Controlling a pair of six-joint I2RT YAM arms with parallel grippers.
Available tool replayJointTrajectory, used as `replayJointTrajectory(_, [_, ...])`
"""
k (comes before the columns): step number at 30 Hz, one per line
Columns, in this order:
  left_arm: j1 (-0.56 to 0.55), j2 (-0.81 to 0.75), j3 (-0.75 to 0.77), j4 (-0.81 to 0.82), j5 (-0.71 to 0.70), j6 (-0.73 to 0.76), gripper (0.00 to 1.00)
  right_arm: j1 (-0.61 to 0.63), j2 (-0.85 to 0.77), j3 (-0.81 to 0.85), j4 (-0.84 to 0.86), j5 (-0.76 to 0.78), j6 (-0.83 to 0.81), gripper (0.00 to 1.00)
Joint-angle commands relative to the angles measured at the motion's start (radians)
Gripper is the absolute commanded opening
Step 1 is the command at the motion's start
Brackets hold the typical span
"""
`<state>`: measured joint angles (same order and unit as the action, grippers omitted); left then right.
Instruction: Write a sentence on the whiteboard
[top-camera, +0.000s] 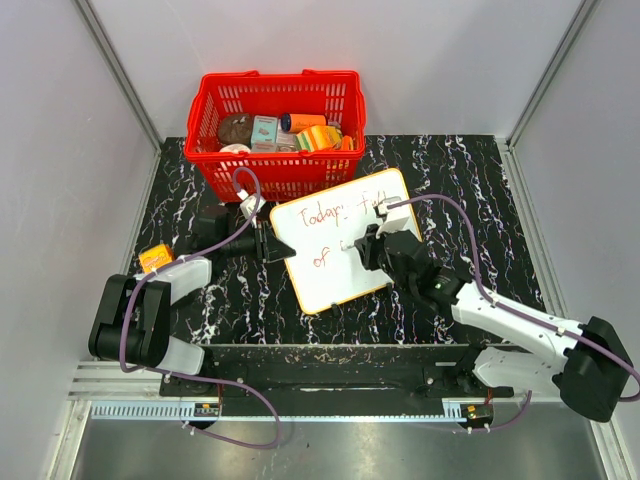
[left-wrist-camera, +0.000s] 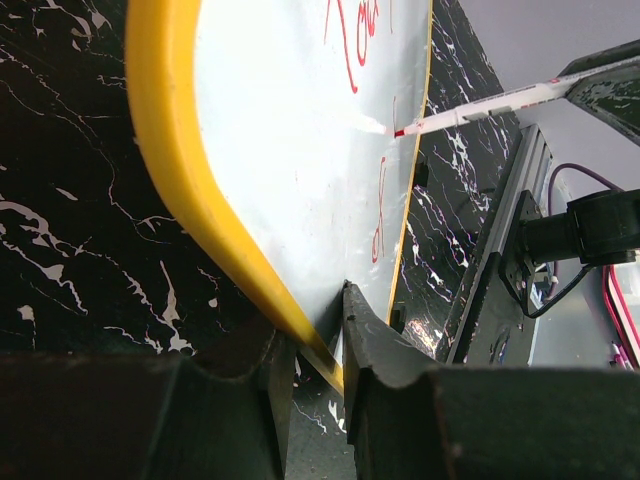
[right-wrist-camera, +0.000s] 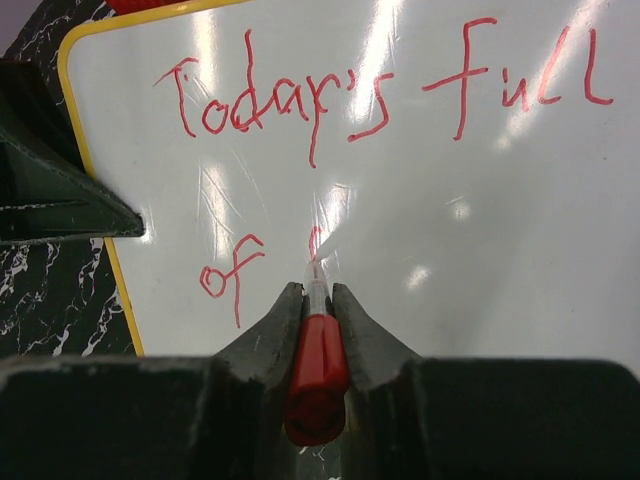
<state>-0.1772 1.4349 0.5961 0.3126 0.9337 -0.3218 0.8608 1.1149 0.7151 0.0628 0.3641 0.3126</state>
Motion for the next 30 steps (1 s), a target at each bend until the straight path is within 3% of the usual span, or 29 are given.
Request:
replayJointTrajectory(1, [-0.028,0.019,0.001,-0.041,-0.088,0.122,0.0,-0.008,-0.021,-0.025,-0.049,-0.027,0.013,0.0])
replayJointTrajectory(30, [-0.03,0.021,0.001,-0.041,-0.09,0.124,0.0,-0.008,0.006,0.043,-0.021,0.022,-0.007,0.0])
